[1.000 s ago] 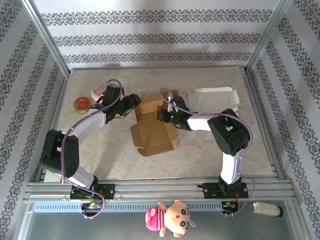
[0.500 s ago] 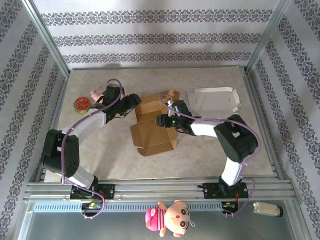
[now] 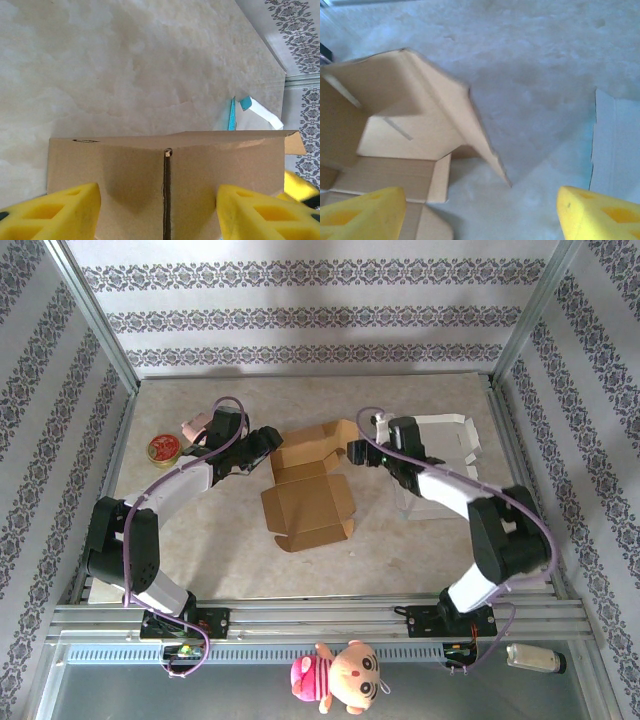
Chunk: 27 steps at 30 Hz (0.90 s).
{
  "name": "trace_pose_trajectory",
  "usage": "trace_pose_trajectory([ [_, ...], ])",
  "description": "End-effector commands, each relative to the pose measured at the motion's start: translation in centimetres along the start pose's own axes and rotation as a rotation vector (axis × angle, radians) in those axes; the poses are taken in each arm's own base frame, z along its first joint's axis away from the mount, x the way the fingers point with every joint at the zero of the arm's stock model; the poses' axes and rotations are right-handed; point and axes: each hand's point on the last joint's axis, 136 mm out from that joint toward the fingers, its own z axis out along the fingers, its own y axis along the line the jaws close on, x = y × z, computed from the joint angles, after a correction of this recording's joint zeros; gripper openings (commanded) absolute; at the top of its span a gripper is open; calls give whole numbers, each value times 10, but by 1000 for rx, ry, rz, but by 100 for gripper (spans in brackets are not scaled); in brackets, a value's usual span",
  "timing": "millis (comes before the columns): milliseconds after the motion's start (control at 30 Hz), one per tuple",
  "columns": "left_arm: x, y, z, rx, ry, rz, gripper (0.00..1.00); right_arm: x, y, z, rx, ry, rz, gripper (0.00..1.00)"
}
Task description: Fold the paper box
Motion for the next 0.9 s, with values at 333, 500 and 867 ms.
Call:
trace_pose_trajectory([
  [333,7,5,4,-20,40,8,62,10,9,50,-95,116,10,44],
  [500,9,4,8,-13,47,10,62,11,16,42,-112,120,77,24],
  [867,5,5,11,-30,31,14,63,-16,41,19,-111,133,138,14],
])
